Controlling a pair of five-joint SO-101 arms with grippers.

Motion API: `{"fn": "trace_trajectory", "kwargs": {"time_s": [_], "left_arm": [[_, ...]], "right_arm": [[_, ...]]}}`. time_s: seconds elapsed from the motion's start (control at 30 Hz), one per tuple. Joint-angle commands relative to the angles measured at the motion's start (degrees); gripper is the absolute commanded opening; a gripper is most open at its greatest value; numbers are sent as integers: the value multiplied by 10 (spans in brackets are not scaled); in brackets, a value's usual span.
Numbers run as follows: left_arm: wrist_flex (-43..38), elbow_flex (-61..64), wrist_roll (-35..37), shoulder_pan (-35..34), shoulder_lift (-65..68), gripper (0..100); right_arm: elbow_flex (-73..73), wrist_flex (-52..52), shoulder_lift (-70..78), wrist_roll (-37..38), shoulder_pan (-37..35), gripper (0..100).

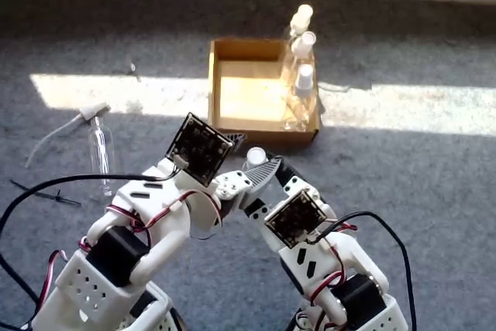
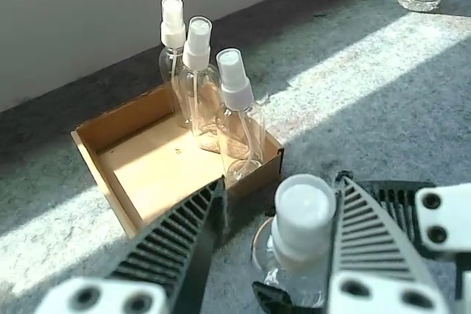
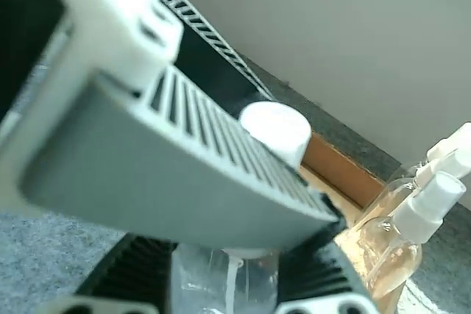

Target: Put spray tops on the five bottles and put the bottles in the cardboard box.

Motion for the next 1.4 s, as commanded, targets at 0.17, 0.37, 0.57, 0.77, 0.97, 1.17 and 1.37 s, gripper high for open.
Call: {"fn": "trace_trajectory", "kwargs": {"time_s": [0.17, 0.37, 0.57, 0.77, 0.97, 1.17, 1.37], "left_arm": [[7, -63, -3, 11, -5, 235], [52, -111, -3, 21, -5, 235], [132, -224, 0, -30, -4, 234], [162, -291, -42, -65, 0, 234], [230, -334, -63, -209, 1, 234], [245, -224, -64, -375, 2, 235], [239, -62, -64, -412, 1, 236]], "right_arm": [[-34, 0, -2, 6, -6, 5], [-34, 0, -1, 4, -3, 5], [-39, -2, 0, 4, 21, 5], [-70, -25, 109, 4, 39, 5], [-189, -71, 345, 4, 40, 5], [-373, -70, 591, 9, 44, 5], [-501, -70, 742, 9, 68, 5]]}}
